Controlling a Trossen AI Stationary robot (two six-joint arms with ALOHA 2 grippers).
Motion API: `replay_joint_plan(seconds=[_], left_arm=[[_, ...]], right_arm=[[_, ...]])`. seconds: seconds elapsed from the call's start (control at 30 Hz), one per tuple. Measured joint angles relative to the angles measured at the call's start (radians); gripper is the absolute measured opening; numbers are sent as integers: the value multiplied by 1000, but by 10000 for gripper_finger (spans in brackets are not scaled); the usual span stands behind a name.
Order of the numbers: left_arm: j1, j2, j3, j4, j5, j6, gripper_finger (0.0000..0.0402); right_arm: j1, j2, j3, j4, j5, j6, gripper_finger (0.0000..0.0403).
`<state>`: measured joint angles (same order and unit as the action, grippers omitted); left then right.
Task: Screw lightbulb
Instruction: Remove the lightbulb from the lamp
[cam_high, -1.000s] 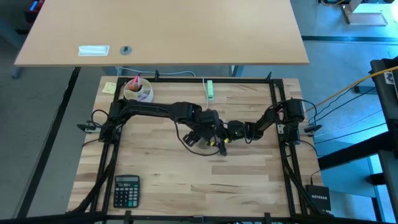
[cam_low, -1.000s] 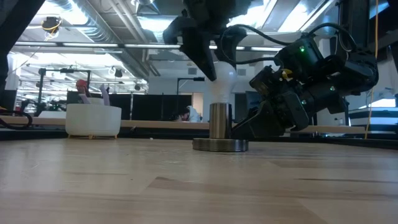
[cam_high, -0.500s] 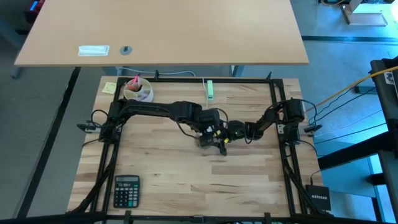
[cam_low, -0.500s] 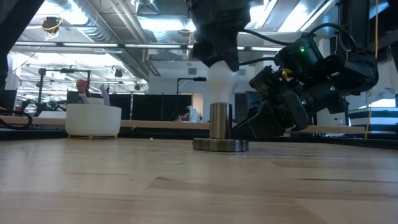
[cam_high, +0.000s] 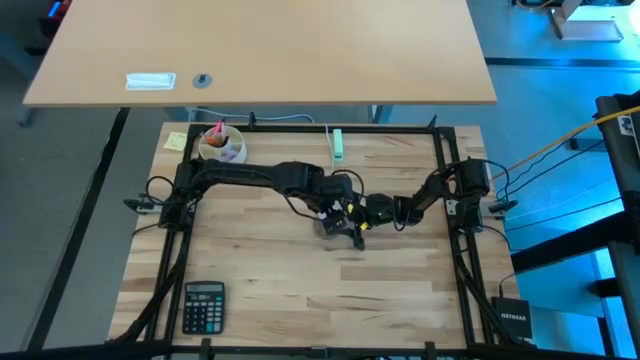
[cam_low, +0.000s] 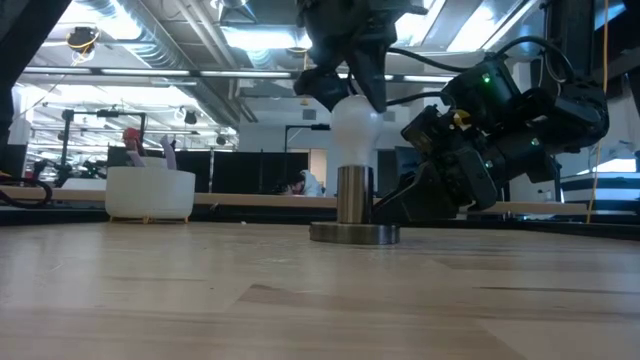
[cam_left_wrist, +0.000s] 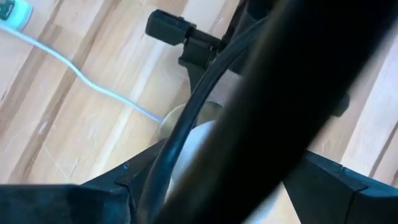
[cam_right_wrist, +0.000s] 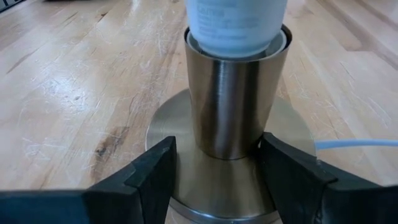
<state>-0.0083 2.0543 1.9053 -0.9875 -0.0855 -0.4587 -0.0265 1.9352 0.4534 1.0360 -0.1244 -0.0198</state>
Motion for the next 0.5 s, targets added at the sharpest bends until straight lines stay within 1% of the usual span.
replay_joint_plan(seconds=[0.27,0.37,0.43,0.5], left_arm=[[28,-57,37,-19,11,31,268],[36,-58,42,-30,4,63,268],[36,-57,44,-31,-1,161,268],[35,-65,47,-17,-2,308,268]], right_arm=[[0,0,0,0,-1,5,227],[0,0,0,1,0,4,227],[0,0,0,0,-1,4,227],[0,0,0,0,-1,4,227]])
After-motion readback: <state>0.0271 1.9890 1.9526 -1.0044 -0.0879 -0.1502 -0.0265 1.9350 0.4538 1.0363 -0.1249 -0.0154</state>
